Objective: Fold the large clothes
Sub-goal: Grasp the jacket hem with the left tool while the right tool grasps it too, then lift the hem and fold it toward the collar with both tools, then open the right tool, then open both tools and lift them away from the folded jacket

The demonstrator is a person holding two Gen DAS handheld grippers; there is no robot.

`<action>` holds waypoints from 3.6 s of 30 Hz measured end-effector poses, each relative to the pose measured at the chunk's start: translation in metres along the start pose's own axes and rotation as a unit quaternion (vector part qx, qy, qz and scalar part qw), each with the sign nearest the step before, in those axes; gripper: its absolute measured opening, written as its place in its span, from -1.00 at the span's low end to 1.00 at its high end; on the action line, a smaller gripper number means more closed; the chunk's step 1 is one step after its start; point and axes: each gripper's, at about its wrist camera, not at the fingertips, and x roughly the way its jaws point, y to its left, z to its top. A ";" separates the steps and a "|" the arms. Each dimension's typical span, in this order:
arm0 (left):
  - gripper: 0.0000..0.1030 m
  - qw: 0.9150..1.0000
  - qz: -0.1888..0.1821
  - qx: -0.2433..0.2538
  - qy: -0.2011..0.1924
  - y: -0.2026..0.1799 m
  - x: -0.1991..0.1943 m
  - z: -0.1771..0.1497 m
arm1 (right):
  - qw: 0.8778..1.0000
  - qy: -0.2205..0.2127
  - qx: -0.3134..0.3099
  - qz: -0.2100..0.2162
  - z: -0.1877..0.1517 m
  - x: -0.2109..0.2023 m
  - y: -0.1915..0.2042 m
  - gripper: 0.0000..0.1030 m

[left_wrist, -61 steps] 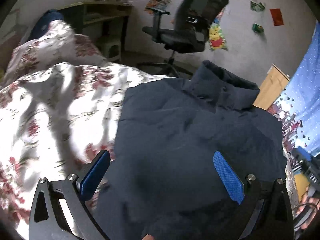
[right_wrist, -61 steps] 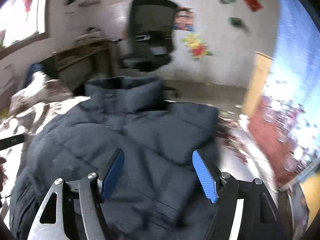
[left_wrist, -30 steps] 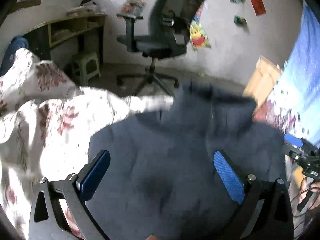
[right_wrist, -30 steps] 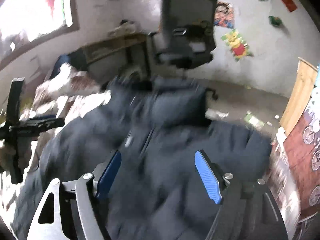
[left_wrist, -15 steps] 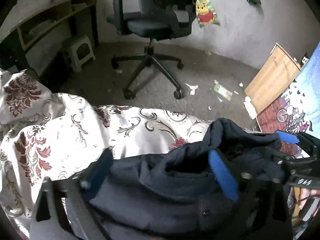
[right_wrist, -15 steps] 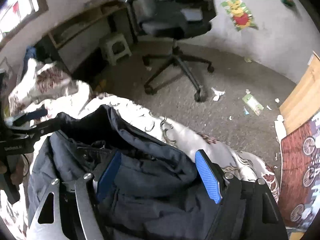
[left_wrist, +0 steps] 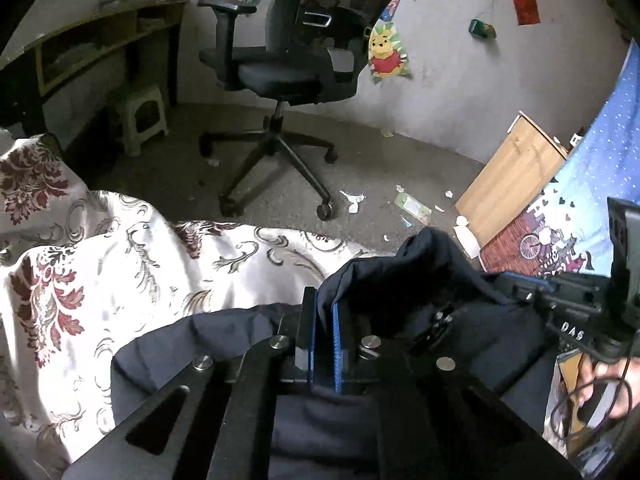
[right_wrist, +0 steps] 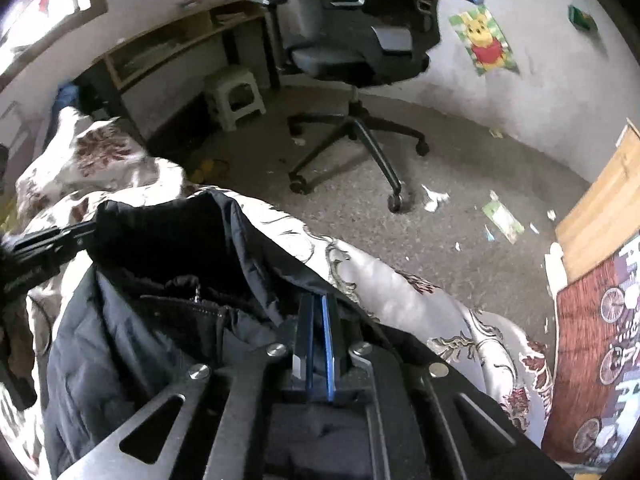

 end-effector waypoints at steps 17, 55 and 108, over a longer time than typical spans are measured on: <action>-0.94 0.996 -0.078 0.051 0.000 -0.006 -0.056 -0.061 | 0.997 -0.021 -0.062 0.030 -0.015 -0.020 0.042 -0.84; -0.52 0.993 -0.110 0.044 0.003 -0.006 -0.037 -0.055 | 0.984 0.020 0.076 0.159 -0.055 -0.006 0.011 -0.43; 0.31 0.999 0.014 0.003 -0.038 -0.058 -0.097 -0.137 | 0.985 -0.141 0.102 0.024 -0.170 -0.111 0.052 0.37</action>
